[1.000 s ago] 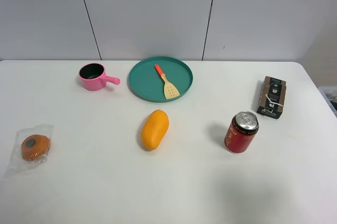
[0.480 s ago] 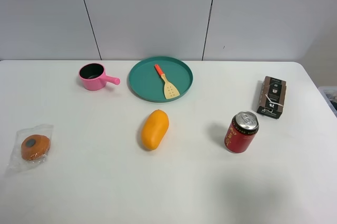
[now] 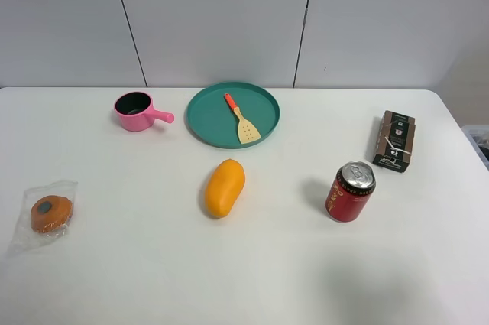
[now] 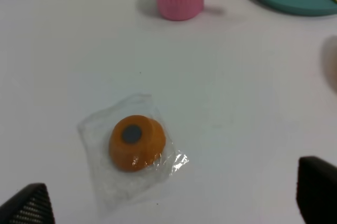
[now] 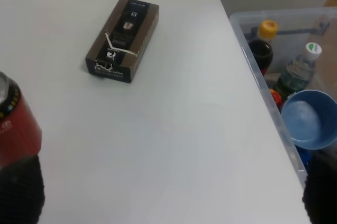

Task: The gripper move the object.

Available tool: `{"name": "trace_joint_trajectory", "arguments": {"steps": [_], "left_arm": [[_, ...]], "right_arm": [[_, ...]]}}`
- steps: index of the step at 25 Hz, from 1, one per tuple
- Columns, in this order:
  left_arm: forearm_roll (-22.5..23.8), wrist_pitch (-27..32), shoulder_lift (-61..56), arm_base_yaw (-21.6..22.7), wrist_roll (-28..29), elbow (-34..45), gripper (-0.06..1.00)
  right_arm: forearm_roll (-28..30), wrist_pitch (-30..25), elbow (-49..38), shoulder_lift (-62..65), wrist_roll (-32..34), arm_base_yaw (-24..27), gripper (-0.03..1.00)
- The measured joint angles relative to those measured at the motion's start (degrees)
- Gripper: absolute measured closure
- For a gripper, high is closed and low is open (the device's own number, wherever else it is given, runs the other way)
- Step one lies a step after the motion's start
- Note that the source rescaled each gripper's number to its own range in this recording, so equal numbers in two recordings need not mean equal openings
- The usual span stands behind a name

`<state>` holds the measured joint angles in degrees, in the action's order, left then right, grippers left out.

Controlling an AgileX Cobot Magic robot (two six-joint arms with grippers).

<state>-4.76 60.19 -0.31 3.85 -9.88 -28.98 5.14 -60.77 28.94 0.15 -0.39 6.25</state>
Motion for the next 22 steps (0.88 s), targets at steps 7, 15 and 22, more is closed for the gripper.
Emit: {"name": "trace_joint_trajectory", "arguments": {"steps": [7, 15, 22], "left_arm": [[0.0, 0.0, 0.0, 0.0, 0.0, 0.0, -0.06], [0.0, 0.0, 0.0, 0.0, 0.0, 0.0, -0.06], [0.0, 0.0, 0.0, 0.0, 0.0, 0.0, -0.06]], "right_arm": [[0.4, 0.0, 0.0, 0.0, 1.2, 0.0, -0.03], [0.4, 0.0, 0.0, 0.0, 1.2, 0.0, -0.03], [0.4, 0.0, 0.0, 0.0, 1.2, 0.0, -0.03]]}}
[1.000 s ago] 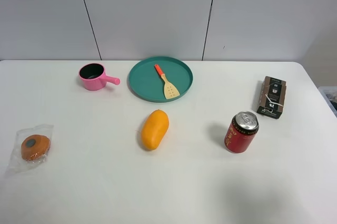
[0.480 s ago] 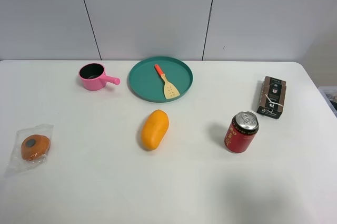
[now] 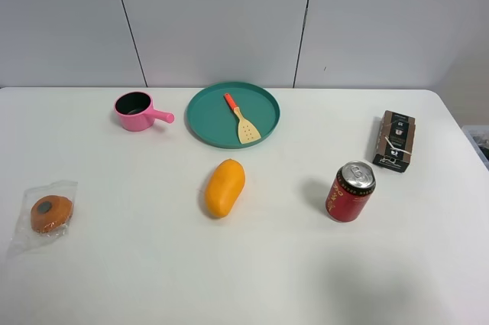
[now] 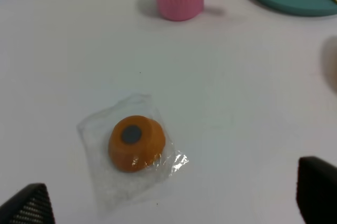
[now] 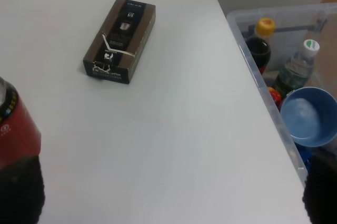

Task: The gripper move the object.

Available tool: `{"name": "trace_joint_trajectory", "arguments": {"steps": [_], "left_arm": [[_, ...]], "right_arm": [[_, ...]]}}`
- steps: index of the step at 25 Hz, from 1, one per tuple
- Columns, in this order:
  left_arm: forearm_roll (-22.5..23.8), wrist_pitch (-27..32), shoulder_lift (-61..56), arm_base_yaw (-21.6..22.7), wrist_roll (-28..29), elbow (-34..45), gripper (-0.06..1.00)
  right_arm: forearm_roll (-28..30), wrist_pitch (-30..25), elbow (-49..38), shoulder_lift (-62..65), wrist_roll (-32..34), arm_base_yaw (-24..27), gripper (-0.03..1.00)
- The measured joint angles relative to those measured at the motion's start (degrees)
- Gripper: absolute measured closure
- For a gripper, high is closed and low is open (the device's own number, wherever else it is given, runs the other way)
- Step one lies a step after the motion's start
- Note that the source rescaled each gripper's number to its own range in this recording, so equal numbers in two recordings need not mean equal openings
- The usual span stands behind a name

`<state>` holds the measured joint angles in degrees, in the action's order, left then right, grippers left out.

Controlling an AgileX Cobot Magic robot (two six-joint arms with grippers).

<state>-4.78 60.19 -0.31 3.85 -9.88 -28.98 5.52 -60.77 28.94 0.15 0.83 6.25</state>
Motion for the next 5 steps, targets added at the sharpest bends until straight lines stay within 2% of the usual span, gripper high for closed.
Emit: {"name": "trace_joint_trajectory", "arguments": {"steps": [5], "left_arm": [[0.0, 0.0, 0.0, 0.0, 0.0, 0.0, -0.06]], "right_arm": [[0.0, 0.0, 0.0, 0.0, 0.0, 0.0, -0.03]]}}
